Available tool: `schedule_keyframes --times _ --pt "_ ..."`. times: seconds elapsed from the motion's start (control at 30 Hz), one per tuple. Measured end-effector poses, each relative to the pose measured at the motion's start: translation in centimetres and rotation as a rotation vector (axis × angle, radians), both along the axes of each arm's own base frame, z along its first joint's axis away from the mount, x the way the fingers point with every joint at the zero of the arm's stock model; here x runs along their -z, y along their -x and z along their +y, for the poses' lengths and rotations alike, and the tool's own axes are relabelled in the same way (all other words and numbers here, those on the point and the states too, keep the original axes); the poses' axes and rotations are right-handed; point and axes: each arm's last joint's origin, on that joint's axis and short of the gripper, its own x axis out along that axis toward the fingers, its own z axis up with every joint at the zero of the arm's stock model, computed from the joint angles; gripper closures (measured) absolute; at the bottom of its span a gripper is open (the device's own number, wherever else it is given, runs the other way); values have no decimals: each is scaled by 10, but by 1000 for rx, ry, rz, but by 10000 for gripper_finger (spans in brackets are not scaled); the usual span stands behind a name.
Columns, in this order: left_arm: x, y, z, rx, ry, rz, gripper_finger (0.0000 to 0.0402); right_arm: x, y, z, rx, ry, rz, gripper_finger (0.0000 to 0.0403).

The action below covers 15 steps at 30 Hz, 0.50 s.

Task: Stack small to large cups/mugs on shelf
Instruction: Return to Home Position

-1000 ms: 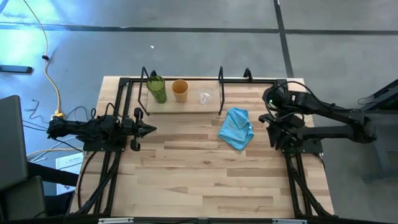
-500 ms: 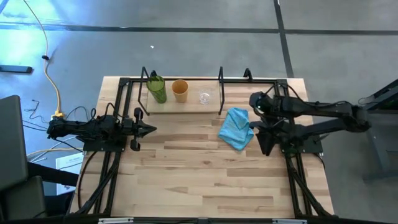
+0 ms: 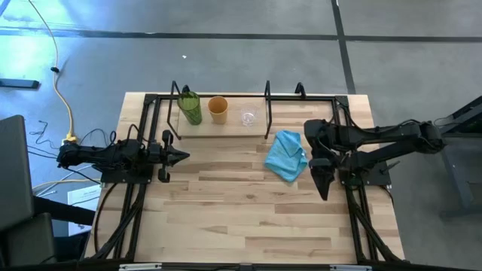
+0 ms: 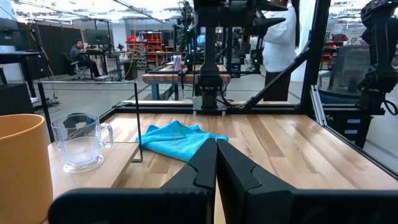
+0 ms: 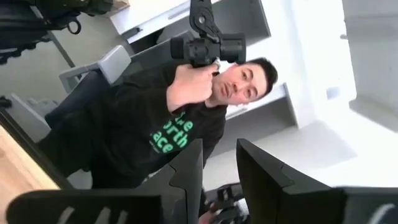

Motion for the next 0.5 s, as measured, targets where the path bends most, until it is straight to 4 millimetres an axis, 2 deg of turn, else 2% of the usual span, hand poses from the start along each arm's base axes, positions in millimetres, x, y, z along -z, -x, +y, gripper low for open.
schedule_keyframes --times 0.2,0.5 --pt "0 0 0 0 0 -1 401 -7 -2 4 -19 2 -97 311" --pt "-1 0 1 -19 1 -5 401 -3 -10 -2 102 19 54 311"
